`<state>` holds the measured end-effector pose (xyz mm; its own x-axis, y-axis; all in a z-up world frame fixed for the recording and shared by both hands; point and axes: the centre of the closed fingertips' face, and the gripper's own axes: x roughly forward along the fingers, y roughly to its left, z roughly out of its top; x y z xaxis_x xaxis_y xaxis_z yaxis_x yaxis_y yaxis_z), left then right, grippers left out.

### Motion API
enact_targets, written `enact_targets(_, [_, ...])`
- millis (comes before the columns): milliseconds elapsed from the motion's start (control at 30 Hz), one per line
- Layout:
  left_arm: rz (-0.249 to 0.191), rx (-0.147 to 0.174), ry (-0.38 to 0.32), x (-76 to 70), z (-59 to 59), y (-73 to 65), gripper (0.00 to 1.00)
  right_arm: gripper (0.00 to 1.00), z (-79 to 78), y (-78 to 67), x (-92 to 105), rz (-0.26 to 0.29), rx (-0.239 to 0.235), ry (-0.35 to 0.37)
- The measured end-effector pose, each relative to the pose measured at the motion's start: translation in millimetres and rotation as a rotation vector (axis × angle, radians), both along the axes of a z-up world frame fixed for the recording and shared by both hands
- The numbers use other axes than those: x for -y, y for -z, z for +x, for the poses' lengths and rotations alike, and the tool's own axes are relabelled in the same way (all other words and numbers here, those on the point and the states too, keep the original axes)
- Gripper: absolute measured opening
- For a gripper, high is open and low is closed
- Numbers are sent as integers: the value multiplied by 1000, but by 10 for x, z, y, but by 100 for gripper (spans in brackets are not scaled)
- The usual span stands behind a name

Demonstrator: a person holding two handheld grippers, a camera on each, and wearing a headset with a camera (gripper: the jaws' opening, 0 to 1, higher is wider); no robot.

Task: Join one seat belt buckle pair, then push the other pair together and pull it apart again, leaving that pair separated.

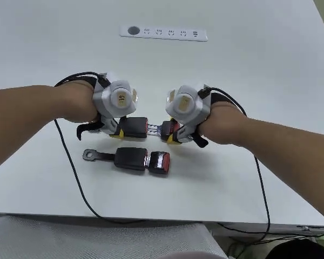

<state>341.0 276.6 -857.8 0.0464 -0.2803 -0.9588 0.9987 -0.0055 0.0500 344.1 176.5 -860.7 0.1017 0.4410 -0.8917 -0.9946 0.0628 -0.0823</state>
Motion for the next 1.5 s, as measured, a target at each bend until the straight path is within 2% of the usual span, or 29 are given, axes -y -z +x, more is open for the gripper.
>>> enact_targets(67, [1, 0, 3, 3, -1, 1, 31, 34, -14, -6, -13, -6, 18, -22])
enact_targets(267, [-1, -3, 1, 6, -1, 2, 31, 34, 2, 1, -79, 11, 22, -22])
enact_targets(333, [-1, 8, 20, 11, -8, 3, 30, 34, 3, 3, -107, 17, 24, -24])
enact_targets(600, [8, 7, 33, 16, -8, 3, 30, 34, 9, 18, -126, 46, 14, -21])
enact_targets(767, [17, 26, 54, 23, -18, 1, 30, 33, 11, 15, -147, 57, 5, -37])
enact_targets(967, [0, 12, 60, 24, 0, 6, 29, 33, 16, 15, -171, 61, -2, -48])
enact_targets(1367, [23, 8, 67, 33, 1, 12, 29, 33, 9, 2, -286, 83, -4, -43])
enact_targets(1500, [19, -2, 62, 31, 5, 12, 29, 33, 16, 9, -304, 92, -9, -36])
